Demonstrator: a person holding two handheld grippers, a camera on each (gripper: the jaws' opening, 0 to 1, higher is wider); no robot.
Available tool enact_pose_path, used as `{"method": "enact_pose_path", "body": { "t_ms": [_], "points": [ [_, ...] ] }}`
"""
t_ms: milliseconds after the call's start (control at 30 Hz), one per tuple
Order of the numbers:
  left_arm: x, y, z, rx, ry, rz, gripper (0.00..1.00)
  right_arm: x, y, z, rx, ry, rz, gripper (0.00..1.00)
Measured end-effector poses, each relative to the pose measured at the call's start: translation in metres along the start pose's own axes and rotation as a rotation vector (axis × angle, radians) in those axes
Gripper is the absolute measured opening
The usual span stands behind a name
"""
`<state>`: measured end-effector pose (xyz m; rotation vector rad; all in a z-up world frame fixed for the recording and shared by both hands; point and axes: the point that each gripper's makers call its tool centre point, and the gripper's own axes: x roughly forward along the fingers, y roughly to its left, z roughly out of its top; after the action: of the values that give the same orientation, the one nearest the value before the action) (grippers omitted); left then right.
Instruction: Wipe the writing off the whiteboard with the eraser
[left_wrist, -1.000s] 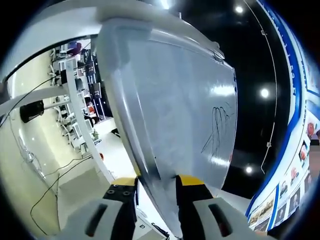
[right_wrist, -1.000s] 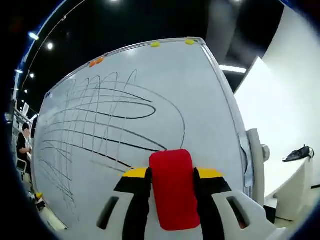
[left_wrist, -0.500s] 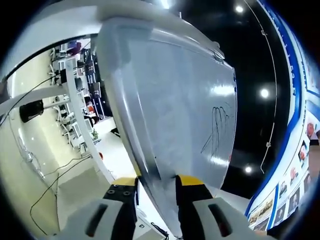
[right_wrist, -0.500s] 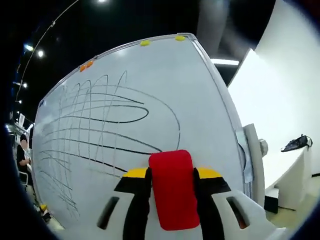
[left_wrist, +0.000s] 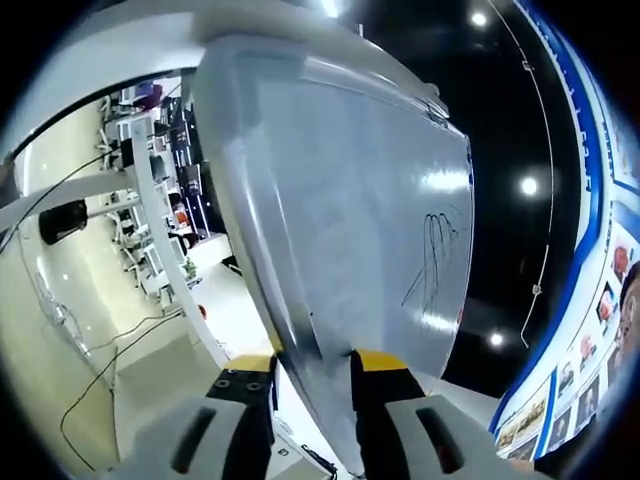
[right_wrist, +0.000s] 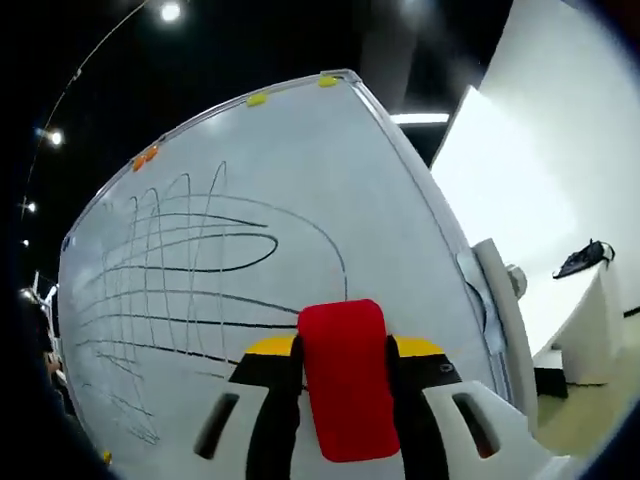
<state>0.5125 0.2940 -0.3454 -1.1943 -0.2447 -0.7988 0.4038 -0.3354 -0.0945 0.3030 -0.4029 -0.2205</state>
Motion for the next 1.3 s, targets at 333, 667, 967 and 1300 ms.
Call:
{"method": "enact_pose_path", "body": {
  "t_ms": [333, 667, 967, 1300],
  "points": [
    [0.000, -0.002, 0.000, 0.006, -0.010, 0.000, 0.31, 0.000, 0.008, -0.002, 0.029, 0.004, -0.008, 0.36],
    [0.000, -0.001, 0.000, 0.005, -0.014, 0.002, 0.31, -0.002, 0.031, -0.005, -0.019, 0.001, -0.028, 0.36],
    [-0.001, 0.001, 0.003, 0.011, -0.019, 0.010, 0.30, -0.002, 0.066, -0.008, -0.053, 0.004, -0.020, 0.36],
    [-0.001, 0.002, 0.004, 0.010, -0.024, 0.014, 0.30, -0.004, 0.116, -0.014, -0.142, -0.006, 0.017, 0.36]
  ]
}}
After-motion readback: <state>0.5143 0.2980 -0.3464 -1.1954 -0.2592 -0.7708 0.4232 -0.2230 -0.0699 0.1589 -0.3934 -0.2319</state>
